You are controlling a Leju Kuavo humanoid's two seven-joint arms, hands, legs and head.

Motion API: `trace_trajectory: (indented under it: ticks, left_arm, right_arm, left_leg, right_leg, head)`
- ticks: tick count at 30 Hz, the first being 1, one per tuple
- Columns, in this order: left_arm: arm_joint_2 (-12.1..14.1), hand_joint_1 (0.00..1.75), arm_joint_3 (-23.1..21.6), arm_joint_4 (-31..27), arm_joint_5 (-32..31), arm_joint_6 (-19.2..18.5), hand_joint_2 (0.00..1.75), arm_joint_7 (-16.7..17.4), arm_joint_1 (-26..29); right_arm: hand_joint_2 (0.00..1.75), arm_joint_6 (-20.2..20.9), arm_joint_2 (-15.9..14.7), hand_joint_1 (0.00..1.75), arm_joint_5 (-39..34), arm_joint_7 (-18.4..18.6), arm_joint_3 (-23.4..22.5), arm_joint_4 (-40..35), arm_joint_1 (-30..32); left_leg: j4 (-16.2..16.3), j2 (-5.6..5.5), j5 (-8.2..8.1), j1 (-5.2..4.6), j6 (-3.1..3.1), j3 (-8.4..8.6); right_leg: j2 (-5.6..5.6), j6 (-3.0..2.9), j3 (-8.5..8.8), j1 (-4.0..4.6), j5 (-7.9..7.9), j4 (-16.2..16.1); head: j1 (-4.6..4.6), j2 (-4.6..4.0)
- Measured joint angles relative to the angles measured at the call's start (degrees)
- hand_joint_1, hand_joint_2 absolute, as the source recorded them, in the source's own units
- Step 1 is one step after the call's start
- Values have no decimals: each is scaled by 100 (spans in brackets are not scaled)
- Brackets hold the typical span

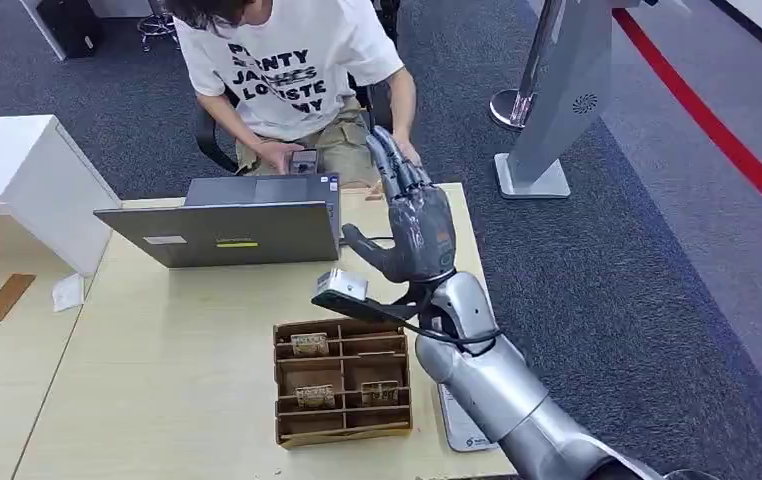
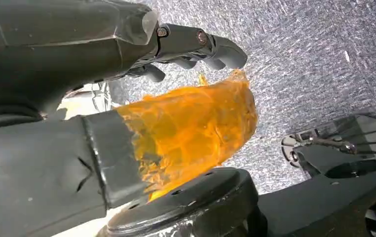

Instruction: Pass the card to the sensor for recognition and then transmit it.

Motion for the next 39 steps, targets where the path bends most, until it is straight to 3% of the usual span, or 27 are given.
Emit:
trace_trajectory:
  ticks: [7,12,20,25,26,30,35,39]
  left_arm:
    - [0,0,0,0,160,107,0,-63,24]
    - [2,0,0,0,356,197,0,-136,105]
    - [11,0,20,0,675,361,0,-273,286]
    - [33,0,74,0,813,413,0,-367,391]
    - [37,0,87,0,817,413,0,-367,409]
    - [46,0,142,0,872,424,0,-374,438]
    - [61,0,199,2,1025,479,0,-424,454]
    - [68,0,203,2,1075,496,0,-426,459]
  right_arm:
    - [175,53,2,0,-905,-181,-13,-571,348]
    - [175,197,4,0,-1990,-380,-103,-1321,816]
    - [175,625,7,0,-3811,-511,-409,-2644,1777]
    - [175,955,-11,0,-4513,-555,-603,-3118,2300]
    - [0,968,-15,0,-4544,-562,-630,-3178,2371]
    - [0,1165,-37,0,-4752,-555,-691,-3355,2563]
    - [0,2034,-114,0,-5470,-511,-728,-3575,3080]
    - [0,2383,-168,0,-5742,-509,-737,-3663,3373]
  left_leg:
    - [-1,0,-1,1,0,-1]
    - [-1,0,-1,1,0,-3]
    - [-1,-1,-3,0,2,-5]
    - [-2,-1,-3,0,2,-6]
    - [-2,0,-3,0,2,-6]
    - [-2,0,-3,0,2,-5]
    - [-3,0,-3,1,2,-6]
    - [-4,0,-3,1,2,-6]
  right_leg:
    - [0,0,-1,1,-1,0]
    - [0,0,-2,0,-2,-1]
    - [-2,3,-2,0,-4,-5]
    - [-2,4,-3,0,-5,-5]
    - [-1,4,-3,0,-4,-5]
    - [-1,4,-3,0,-4,-5]
    - [-2,4,-3,1,-5,-5]
    - [-2,4,-4,0,-6,-5]
  head:
    - [0,0]
    - [0,0]
    - [0,0]
    - [-2,0]
    - [0,0]
    - [0,0]
    - [-2,0]
    - [0,0]
